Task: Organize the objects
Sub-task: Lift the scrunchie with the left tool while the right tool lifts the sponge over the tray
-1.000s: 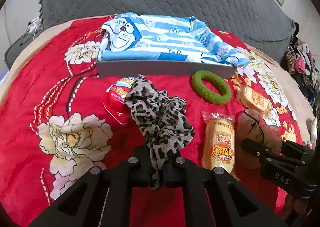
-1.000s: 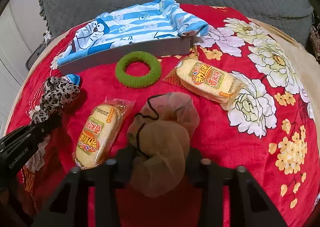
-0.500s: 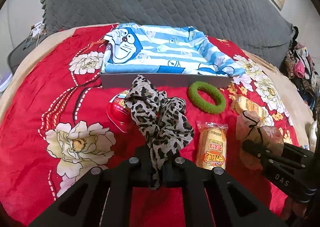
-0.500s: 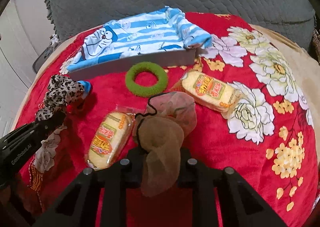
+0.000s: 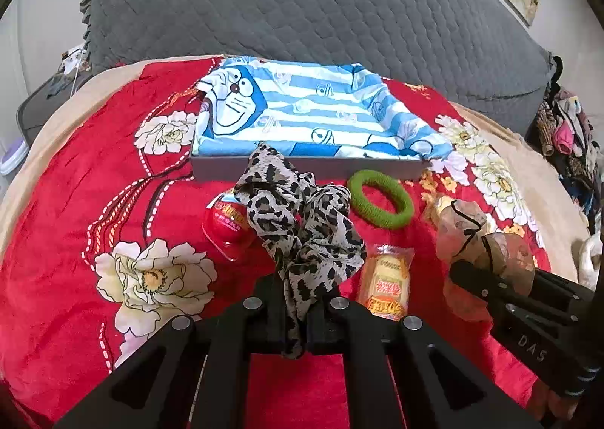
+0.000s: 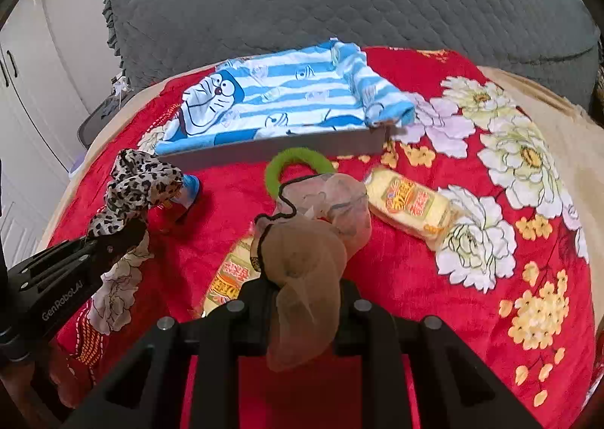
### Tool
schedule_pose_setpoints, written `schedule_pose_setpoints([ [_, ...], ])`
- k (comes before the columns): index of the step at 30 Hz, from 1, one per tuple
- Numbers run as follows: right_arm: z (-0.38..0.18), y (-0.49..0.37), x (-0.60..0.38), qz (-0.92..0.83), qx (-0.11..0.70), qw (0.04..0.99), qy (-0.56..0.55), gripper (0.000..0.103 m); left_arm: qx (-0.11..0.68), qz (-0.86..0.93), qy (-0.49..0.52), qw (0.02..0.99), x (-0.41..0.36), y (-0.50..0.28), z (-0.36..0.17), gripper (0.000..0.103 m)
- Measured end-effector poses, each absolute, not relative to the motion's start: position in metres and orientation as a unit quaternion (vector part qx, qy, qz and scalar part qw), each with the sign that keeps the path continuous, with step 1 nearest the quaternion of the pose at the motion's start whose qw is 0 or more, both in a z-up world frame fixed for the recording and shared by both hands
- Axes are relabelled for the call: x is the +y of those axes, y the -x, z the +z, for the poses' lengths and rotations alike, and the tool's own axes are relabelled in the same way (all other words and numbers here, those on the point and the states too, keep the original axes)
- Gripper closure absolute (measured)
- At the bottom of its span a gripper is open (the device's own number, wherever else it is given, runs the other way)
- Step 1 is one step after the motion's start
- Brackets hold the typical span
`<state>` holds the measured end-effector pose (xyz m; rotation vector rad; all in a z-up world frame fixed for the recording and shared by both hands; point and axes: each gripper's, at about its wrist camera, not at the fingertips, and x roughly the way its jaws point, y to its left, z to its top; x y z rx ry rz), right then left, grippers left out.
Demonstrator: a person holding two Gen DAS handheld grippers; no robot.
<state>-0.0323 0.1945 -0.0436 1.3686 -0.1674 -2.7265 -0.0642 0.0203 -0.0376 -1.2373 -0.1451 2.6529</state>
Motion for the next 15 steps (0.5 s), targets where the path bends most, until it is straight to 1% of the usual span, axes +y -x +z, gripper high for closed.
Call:
schedule_pose_setpoints([
  [15,-0.014,0.050,0.185,-0.905,-0.043,0.058,-0.419,0.081,-0.057,0.908,0.403,0.103,0.029,0.074,-0.013,0.097],
])
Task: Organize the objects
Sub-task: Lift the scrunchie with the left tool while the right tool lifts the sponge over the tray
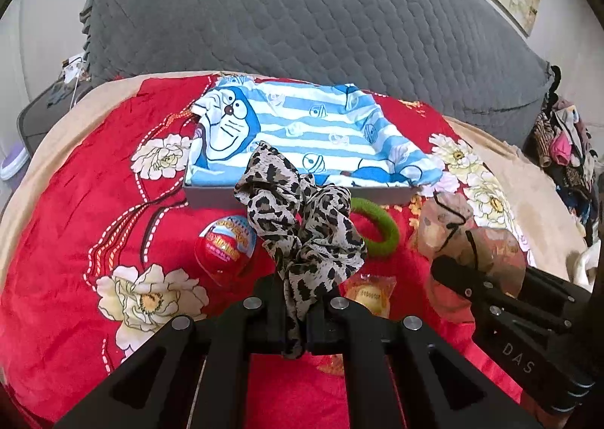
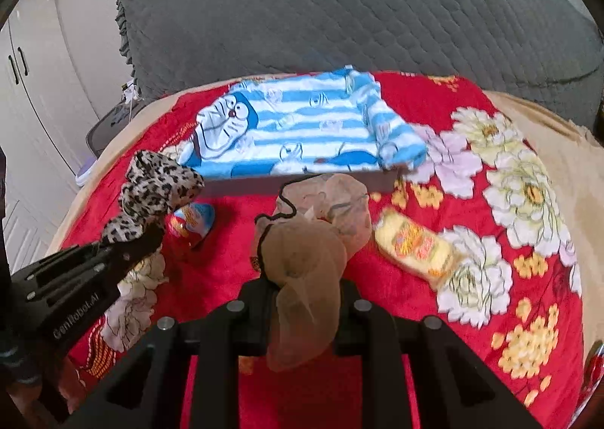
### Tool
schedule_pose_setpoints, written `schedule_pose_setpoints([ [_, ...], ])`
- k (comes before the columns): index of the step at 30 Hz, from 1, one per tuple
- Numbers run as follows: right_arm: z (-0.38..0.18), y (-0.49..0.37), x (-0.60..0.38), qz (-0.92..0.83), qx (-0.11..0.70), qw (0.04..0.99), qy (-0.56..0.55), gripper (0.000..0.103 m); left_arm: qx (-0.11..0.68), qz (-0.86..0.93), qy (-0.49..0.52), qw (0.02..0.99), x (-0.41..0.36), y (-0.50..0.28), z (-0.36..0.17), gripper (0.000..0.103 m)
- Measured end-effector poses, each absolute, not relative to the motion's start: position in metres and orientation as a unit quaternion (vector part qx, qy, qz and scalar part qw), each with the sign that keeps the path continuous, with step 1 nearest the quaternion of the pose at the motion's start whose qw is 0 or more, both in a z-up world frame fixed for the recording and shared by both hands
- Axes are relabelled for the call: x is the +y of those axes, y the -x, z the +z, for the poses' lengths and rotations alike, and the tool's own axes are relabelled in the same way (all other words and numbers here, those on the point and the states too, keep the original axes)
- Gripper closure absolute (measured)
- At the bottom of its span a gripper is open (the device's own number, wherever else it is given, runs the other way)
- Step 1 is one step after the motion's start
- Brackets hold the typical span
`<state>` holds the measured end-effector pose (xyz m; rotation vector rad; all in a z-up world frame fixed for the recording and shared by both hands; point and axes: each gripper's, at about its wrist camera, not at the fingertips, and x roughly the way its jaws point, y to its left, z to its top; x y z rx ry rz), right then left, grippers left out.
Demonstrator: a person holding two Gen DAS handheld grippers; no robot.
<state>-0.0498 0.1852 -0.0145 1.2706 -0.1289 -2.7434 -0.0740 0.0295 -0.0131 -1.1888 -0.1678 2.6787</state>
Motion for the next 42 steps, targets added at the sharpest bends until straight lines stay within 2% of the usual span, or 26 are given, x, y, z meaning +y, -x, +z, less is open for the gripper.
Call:
schedule_pose_setpoints([
  [17,-0.007,0.092,0.185,-0.917,-0.043,0.067,-0.391,0.081,-0.055,0.913,0.397,0.073,0.029,0.121,-0.012,0.097],
  [42,-0.027,0.156,0.188,-0.922,-0.039,0.071,-0.379,0.081,-0.029,0.920,0.389,0.039,0.027,0.203,-0.026,0.097],
])
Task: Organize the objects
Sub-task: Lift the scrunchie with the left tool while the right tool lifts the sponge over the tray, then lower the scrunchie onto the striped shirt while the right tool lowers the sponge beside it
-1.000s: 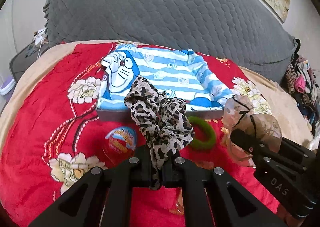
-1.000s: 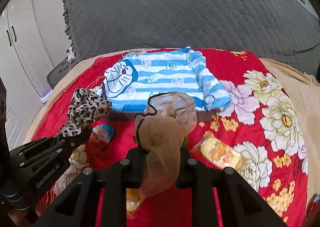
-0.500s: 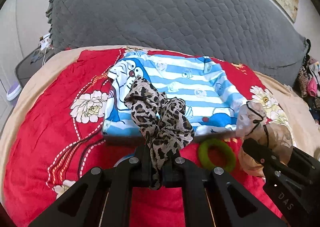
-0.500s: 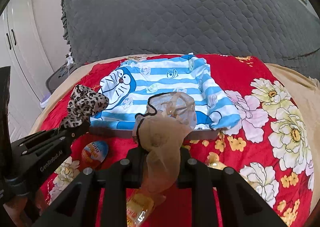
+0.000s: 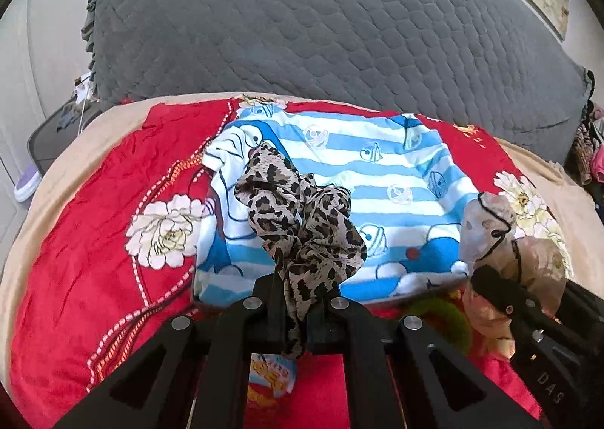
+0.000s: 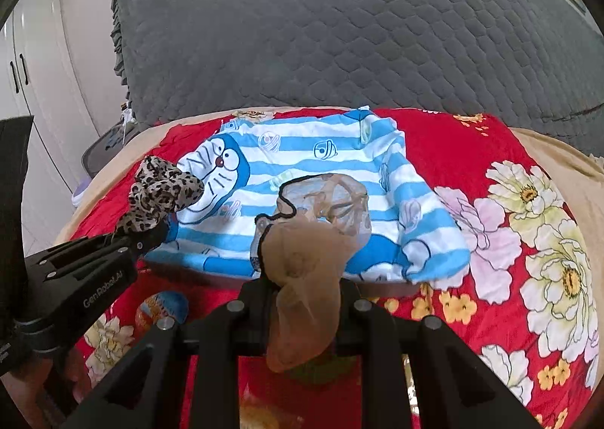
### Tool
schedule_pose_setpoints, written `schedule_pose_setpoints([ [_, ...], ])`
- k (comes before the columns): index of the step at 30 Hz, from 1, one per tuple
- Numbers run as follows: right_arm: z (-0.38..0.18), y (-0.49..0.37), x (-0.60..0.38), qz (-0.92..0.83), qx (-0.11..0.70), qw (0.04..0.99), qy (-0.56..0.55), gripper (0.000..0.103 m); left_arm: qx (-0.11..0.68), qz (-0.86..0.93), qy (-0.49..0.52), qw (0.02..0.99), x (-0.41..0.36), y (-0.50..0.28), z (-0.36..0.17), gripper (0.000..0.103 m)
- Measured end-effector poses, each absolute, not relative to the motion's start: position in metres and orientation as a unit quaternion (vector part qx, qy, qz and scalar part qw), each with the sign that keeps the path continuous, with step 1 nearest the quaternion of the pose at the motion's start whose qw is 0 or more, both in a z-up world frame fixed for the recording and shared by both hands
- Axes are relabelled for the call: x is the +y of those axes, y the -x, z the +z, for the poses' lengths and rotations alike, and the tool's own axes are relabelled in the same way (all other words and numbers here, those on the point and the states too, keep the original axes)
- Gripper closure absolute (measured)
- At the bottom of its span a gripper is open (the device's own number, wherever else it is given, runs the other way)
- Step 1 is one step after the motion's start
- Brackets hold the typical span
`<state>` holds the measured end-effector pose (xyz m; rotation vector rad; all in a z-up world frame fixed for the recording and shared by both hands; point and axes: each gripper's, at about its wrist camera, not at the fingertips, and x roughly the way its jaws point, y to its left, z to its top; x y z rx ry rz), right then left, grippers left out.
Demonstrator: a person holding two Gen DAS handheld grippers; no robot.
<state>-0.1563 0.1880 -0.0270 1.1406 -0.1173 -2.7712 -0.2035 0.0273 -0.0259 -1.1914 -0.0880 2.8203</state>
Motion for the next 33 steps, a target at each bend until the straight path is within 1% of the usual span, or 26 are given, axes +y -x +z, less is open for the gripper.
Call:
schedule_pose_setpoints([
  [13,-0.016,0.202,0.185,-0.926,-0.018,0.068,-0.371,0.081,-0.019,0.921,0.389,0.034,0.027,0.234,-0.030,0.097],
  [21,-0.022,0.218,0.183,-0.923,-0.018,0.071,-0.377,0.081,-0.019,0.921,0.389,0.029,0.025,0.252,-0.034,0.097],
  [33,-0.043,0.247,0.182,-0.914,-0.021,0.069,-0.400,0.081,-0.010,0.916,0.401,0.024,0.029,0.281,-0.054,0.097],
])
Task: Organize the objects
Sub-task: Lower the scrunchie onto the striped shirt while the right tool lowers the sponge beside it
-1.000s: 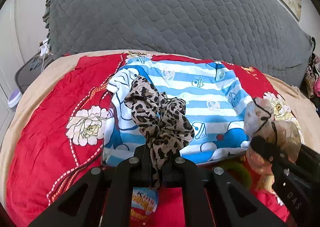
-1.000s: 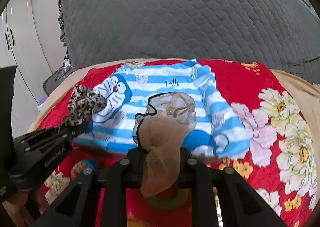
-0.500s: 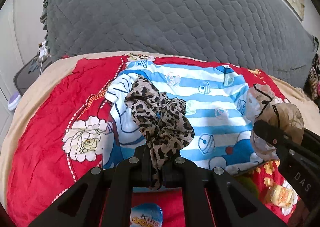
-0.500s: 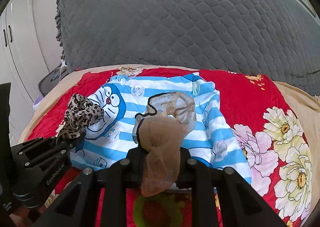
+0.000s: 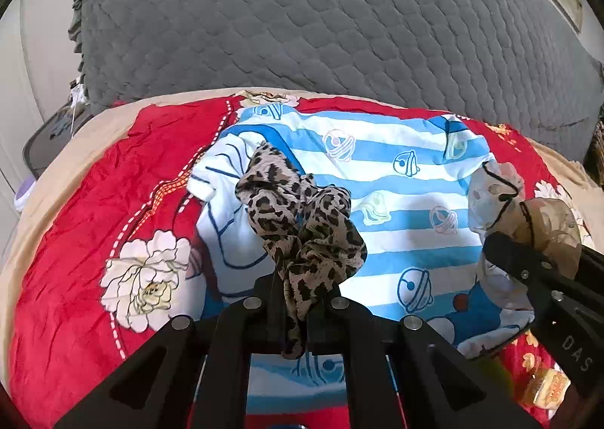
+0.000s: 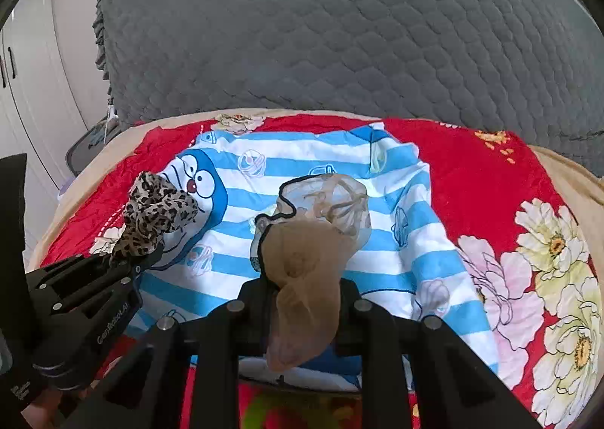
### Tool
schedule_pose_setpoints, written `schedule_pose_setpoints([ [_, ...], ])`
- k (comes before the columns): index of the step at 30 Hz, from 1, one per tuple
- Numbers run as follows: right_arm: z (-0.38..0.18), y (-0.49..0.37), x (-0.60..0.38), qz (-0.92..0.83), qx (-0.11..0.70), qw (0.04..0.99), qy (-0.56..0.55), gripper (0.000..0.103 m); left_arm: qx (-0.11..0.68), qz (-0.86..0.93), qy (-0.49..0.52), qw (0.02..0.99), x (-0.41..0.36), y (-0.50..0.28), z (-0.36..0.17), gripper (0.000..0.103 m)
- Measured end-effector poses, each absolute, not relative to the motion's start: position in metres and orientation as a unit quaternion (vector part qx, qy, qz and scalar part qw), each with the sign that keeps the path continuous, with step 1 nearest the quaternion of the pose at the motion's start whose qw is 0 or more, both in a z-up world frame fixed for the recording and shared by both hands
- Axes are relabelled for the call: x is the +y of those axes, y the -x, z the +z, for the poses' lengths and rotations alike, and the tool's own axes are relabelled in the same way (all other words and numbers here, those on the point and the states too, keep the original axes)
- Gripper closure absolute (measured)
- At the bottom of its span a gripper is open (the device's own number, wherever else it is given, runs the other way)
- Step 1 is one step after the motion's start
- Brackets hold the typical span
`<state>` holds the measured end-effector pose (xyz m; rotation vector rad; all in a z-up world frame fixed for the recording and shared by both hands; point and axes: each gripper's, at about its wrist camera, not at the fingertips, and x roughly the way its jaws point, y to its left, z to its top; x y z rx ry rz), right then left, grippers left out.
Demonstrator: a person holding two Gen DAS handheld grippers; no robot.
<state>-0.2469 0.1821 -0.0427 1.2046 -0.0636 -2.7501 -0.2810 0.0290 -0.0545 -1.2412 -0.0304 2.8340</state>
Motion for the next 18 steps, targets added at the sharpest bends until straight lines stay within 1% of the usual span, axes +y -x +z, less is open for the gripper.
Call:
schedule_pose_setpoints([
  [11,-0.058,0.271,0.176,-0.903,-0.018,0.073,-0.422,0.081,0.000,0.914,0.406,0.025,0.036,0.302,-0.060,0.097],
  [18,-0.069,0.282,0.172,-0.896,-0.013,0.075,-0.437,0.081,0.006,0.907,0.419,0.025,0.041,0.311,-0.073,0.097],
])
